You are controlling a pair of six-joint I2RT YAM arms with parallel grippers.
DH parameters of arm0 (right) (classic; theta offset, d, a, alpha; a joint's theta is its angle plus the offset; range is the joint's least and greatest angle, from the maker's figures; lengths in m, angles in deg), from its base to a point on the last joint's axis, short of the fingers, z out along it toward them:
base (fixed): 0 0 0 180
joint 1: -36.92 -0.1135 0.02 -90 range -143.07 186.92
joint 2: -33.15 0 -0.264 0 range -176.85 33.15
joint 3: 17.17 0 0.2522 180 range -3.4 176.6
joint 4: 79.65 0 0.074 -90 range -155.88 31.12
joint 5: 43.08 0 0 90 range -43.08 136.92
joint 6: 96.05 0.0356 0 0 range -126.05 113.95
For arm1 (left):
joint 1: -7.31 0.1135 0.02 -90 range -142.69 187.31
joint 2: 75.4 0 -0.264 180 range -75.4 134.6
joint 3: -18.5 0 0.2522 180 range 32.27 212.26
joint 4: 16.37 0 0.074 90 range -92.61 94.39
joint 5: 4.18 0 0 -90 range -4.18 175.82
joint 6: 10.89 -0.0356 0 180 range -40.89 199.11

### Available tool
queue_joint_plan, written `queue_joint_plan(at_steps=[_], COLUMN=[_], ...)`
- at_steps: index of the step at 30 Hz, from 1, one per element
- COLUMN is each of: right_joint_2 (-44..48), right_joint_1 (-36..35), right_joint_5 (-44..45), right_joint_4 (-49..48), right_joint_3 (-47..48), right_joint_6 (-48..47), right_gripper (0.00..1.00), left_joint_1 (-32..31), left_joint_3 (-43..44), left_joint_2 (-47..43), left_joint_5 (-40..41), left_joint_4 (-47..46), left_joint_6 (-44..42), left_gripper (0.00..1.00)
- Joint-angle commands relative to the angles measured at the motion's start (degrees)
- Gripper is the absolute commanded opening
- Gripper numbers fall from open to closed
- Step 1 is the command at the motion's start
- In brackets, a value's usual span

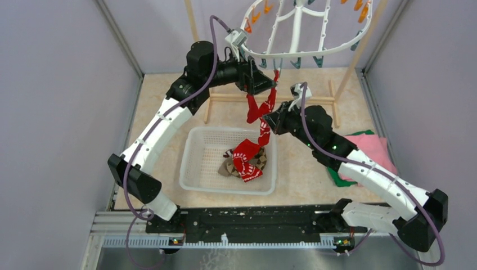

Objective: Remove the socks clipped to the hanger

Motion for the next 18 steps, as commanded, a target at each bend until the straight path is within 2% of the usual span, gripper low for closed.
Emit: queue_joint_plan(at_steps=[1, 3, 11, 18], right_joint_2=[-2.63, -3.07, 2.94, 5.68], right_joint_1=[0.12, 0.10, 0.11, 0.66], right_joint_5=[-2.71, -2.82, -4.98, -8.28], right_joint_4=[-5.11, -5.20, -6.05, -7.43], right_joint_3=[4.31, 4.49, 1.12, -2.87], right_joint_6=[0.34, 0.65, 2.90, 6.87], right_gripper=[0.04, 0.04, 0.05, 0.07], left_joint_1=[-1.18, -1.19, 0.38, 1.34], left_joint_3=[3.40, 2.87, -10.79, -12.33], left_joint_2=[0.92, 0.70, -7.03, -7.29], left_joint_5=[3.35, 3.89, 0.71, -7.42], left_joint_4=[-2.44, -1.41, 1.13, 0.44], left_joint_6=[0.48, -0.52, -4.74, -2.40], left_gripper=[0.99, 0.99, 0.99, 0.97])
